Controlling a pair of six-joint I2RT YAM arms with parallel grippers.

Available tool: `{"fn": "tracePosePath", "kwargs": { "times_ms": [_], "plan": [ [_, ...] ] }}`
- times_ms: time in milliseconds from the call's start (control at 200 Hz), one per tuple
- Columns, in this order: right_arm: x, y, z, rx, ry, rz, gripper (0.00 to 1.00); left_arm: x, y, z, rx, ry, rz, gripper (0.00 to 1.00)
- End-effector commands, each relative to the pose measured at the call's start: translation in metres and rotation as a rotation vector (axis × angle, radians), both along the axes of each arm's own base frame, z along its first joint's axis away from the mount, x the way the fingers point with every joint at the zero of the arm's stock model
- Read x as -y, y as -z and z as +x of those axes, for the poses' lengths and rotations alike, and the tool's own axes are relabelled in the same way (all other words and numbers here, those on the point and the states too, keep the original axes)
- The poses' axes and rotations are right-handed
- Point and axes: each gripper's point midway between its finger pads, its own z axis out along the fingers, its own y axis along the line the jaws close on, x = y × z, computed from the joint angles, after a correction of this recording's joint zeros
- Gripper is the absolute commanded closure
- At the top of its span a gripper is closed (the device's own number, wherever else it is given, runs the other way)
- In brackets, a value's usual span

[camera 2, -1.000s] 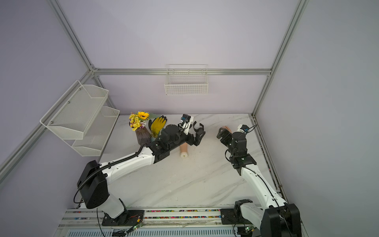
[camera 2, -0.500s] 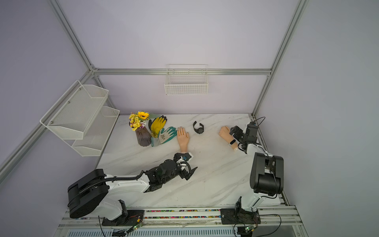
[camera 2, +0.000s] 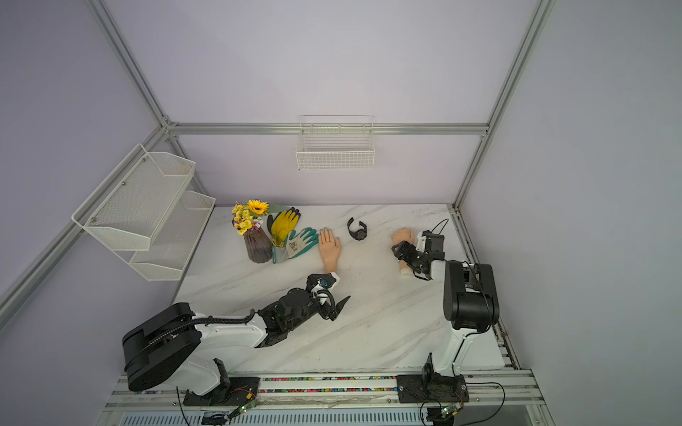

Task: Take off the watch
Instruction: Adjust the hand at the center of the board.

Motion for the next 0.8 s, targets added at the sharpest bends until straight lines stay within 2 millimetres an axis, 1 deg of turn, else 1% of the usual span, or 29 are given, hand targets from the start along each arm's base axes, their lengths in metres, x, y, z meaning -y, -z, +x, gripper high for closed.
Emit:
{"fn": "tracePosePath", "kwargs": {
  "times_ms": [0, 65, 125, 160, 195, 225, 265, 290, 350, 470, 500, 540, 640, 675, 685, 745, 760, 770, 795],
  "plan": [
    [-0.014, 0.006, -0.005, -0.015, -0.002, 0.035, 0.1, -0.003, -0.025, 0.004, 0.047, -0.024, -0.072, 0.0],
    [-0.016, 0.004, -0.008, -0.011, 0.007, 0.04, 0.12, -0.003, -0.025, 0.004, 0.043, -0.024, -0.073, 0.0],
    [-0.016, 0.002, -0.009, -0.01, 0.017, 0.048, 0.17, -0.003, -0.025, 0.004, 0.041, -0.026, -0.075, 0.0],
    [-0.017, 0.002, -0.009, -0.008, 0.018, 0.052, 0.22, -0.004, -0.024, 0.004, 0.039, -0.027, -0.072, 0.0],
    [-0.017, 0.002, -0.01, -0.011, 0.021, 0.056, 0.25, -0.004, -0.025, 0.005, 0.039, -0.029, -0.073, 0.0],
    [-0.018, 0.001, -0.01, -0.008, 0.019, 0.062, 0.31, -0.004, -0.024, 0.005, 0.037, -0.032, -0.073, 0.0],
    [-0.02, 0.001, -0.011, -0.01, 0.013, 0.068, 0.34, -0.004, -0.024, 0.005, 0.036, -0.034, -0.071, 0.0],
    [-0.022, 0.001, -0.011, -0.008, 0.009, 0.067, 0.38, -0.004, -0.023, 0.005, 0.034, -0.034, -0.069, 0.0],
    [-0.022, 0.0, -0.012, -0.01, 0.014, 0.062, 0.41, -0.004, -0.023, 0.006, 0.034, -0.036, -0.068, 0.0],
    [-0.023, -0.012, -0.015, 0.021, 0.036, 0.045, 0.48, -0.004, -0.023, 0.006, 0.031, -0.037, -0.069, 0.0],
    [-0.023, -0.015, -0.016, 0.031, 0.041, 0.04, 0.55, -0.004, -0.023, 0.006, 0.031, -0.037, -0.068, 0.0],
    [-0.024, -0.021, -0.018, 0.045, 0.048, 0.029, 0.58, -0.004, -0.023, 0.006, 0.031, -0.039, -0.069, 0.0],
    [-0.024, -0.032, -0.023, 0.07, 0.102, -0.029, 0.62, -0.006, -0.022, 0.007, 0.03, -0.05, -0.062, 0.0],
    [-0.024, -0.039, -0.026, 0.086, 0.13, -0.062, 0.63, -0.006, -0.022, 0.008, 0.03, -0.057, -0.061, 0.0],
    [-0.027, -0.041, -0.027, 0.088, 0.13, -0.066, 0.63, -0.007, -0.022, 0.008, 0.03, -0.059, -0.06, 0.0],
    [-0.03, -0.049, -0.034, 0.096, 0.181, -0.137, 0.63, -0.009, -0.023, 0.01, 0.035, -0.07, -0.054, 0.0],
    [-0.032, -0.055, -0.034, 0.111, 0.193, -0.149, 0.63, -0.01, -0.024, 0.01, 0.037, -0.077, -0.056, 0.0],
    [-0.034, -0.053, -0.038, 0.095, 0.197, -0.161, 0.63, -0.011, -0.024, 0.011, 0.038, -0.083, -0.055, 0.0],
    [-0.037, -0.056, -0.043, 0.097, 0.216, -0.186, 0.63, -0.012, -0.026, 0.013, 0.041, -0.098, -0.058, 0.0]
  ]
}}
